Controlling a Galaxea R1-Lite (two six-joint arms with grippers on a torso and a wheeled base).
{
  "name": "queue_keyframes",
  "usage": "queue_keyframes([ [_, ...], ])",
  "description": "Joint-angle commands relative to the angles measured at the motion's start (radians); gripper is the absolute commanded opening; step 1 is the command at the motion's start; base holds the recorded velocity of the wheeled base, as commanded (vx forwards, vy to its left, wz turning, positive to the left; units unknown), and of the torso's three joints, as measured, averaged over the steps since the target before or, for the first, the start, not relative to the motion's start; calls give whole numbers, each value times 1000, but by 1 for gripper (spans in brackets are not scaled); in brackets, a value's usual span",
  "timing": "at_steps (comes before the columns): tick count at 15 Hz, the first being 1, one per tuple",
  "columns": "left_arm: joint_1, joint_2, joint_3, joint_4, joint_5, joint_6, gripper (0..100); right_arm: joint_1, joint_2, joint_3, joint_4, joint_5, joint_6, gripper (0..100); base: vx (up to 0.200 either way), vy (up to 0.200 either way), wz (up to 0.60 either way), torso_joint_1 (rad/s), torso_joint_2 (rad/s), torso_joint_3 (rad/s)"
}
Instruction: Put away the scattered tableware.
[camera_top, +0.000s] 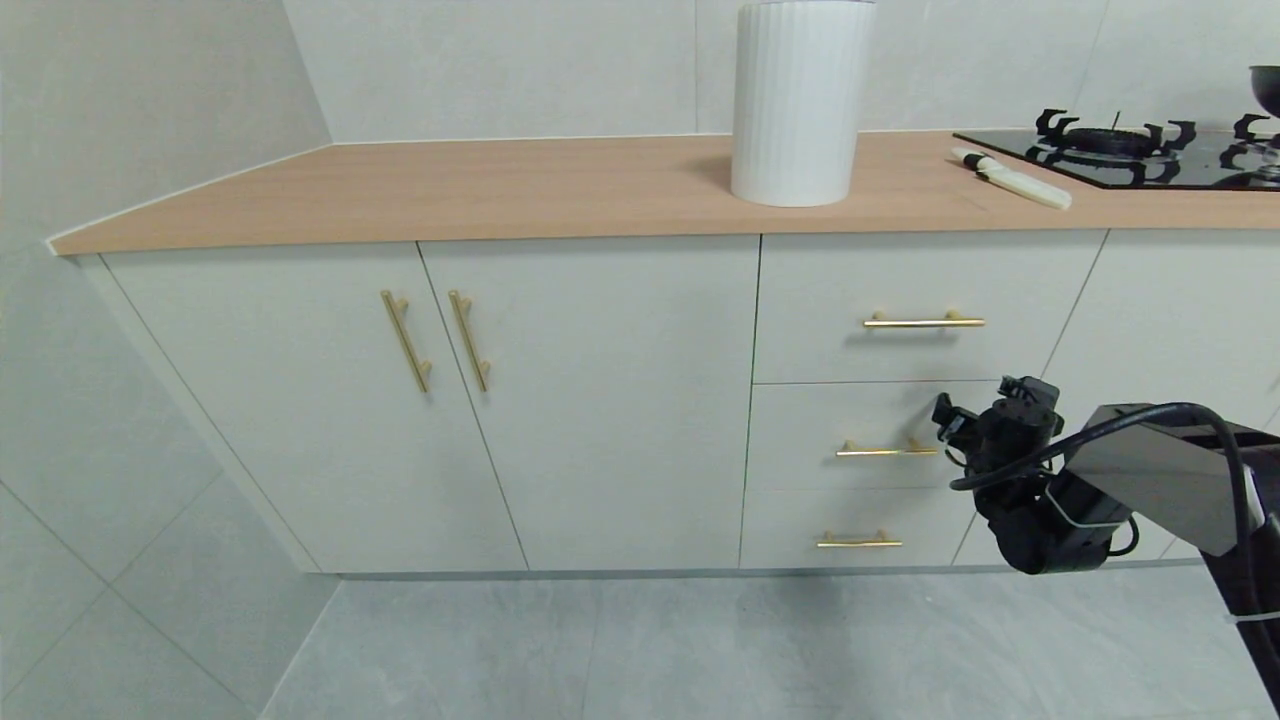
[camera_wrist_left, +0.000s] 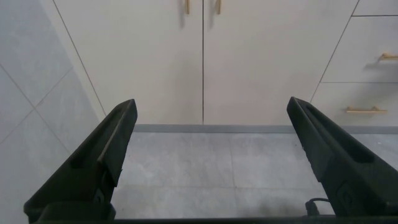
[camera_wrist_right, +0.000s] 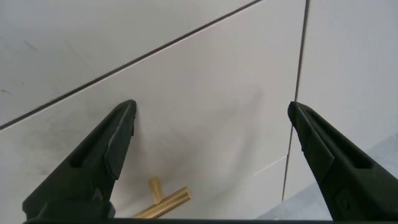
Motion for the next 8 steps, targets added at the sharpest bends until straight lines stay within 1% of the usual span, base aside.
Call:
queue_keyframes([
  [1,0,0,0,0,1,-1,100,0,-9,13,2,1,0,100,0,0,0,0,0,0],
  [3,0,0,0,0,1,-1,100,2,-38,70,0,7,-2,100,0,0,0,0,0,0],
  [5,0,0,0,0,1,-1,100,7,-124,196,-26,16,-22,100,0,0,0,0,0,0],
  [6,0,0,0,0,1,-1,100,13,-194,275,-26,43,-31,100,0,0,0,0,0,0],
  [7,0,0,0,0,1,-1,100,30,-280,358,-24,99,-32,100,0,0,0,0,0,0],
  [8,0,0,0,0,1,-1,100,50,-389,472,-15,148,-40,100,0,0,0,0,0,0],
])
